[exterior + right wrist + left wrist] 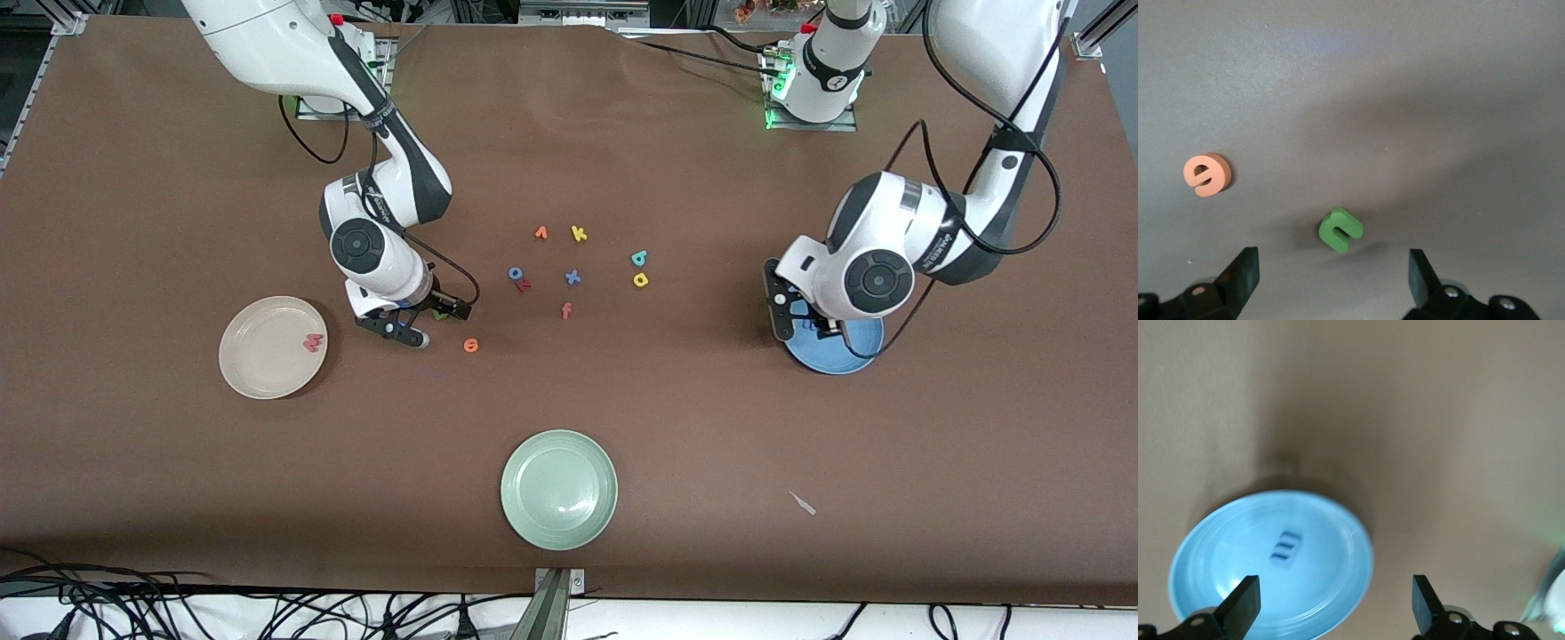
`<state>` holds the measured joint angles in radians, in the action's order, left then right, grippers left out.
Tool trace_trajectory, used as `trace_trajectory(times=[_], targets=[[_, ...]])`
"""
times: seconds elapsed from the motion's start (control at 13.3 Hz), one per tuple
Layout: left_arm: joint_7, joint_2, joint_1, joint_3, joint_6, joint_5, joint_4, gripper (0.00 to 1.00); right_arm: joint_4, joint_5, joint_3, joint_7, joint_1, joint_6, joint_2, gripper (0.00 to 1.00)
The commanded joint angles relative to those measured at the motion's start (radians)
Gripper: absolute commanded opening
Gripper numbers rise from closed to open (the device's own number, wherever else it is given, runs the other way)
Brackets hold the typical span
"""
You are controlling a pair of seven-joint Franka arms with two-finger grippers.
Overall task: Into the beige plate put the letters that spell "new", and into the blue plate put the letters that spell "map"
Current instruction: 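Drop the blue m on the blue plate while the right gripper returns, then grasp the green n and yellow a with the right and left grippers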
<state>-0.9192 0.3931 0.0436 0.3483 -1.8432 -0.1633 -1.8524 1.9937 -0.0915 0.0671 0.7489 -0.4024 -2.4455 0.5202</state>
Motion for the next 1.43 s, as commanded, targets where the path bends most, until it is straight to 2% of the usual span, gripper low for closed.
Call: trace_trajectory(times=[0.0, 0.3, 0.6, 0.75, 0.91, 1.13, 1.21, 1.28, 1.36], targets=[[0.170, -0.005, -0.002, 0.006, 0.015, 0.126, 0.006, 1.00, 0.014, -0.010, 0.000, 0.007, -0.001, -0.026, 0.004, 0.99], [0.469, 0.015, -0.094, 0.029, -0.069, 0.133, 0.002, 1.00, 0.014, -0.005, -0.001, 0.003, 0.001, -0.053, 0.021, 0.87], [0.975, 0.024, -0.232, 0.029, -0.135, 0.133, -0.011, 1.00, 0.010, -0.005, -0.004, 0.000, 0.007, -0.055, 0.026, 0.73], [1.199, 0.049, -0.284, 0.029, -0.184, 0.133, -0.014, 1.00, 0.011, -0.005, -0.004, 0.000, 0.007, -0.056, 0.032, 0.62], [1.331, 0.072, -0.298, 0.029, -0.240, 0.131, -0.019, 1.00, 0.011, -0.005, -0.003, 0.000, 0.007, -0.061, 0.034, 0.59], [1.448, 0.093, -0.311, 0.029, -0.410, 0.124, -0.097, 1.00, 0.010, -0.005, -0.004, 0.004, 0.007, -0.061, 0.035, 0.54], [1.462, 0.105, -0.317, 0.029, -0.445, 0.117, -0.114, 0.96, 0.010, -0.005, -0.003, 0.004, 0.007, -0.061, 0.035, 0.54], [1.479, 0.119, -0.330, 0.028, -0.465, 0.117, -0.117, 0.86, 0.010, -0.005, -0.003, 0.006, 0.005, -0.061, 0.035, 0.50], [1.497, 0.137, -0.350, 0.025, -0.478, 0.116, -0.117, 0.81, 0.010, -0.005, -0.004, 0.007, 0.007, -0.061, 0.035, 0.48]])
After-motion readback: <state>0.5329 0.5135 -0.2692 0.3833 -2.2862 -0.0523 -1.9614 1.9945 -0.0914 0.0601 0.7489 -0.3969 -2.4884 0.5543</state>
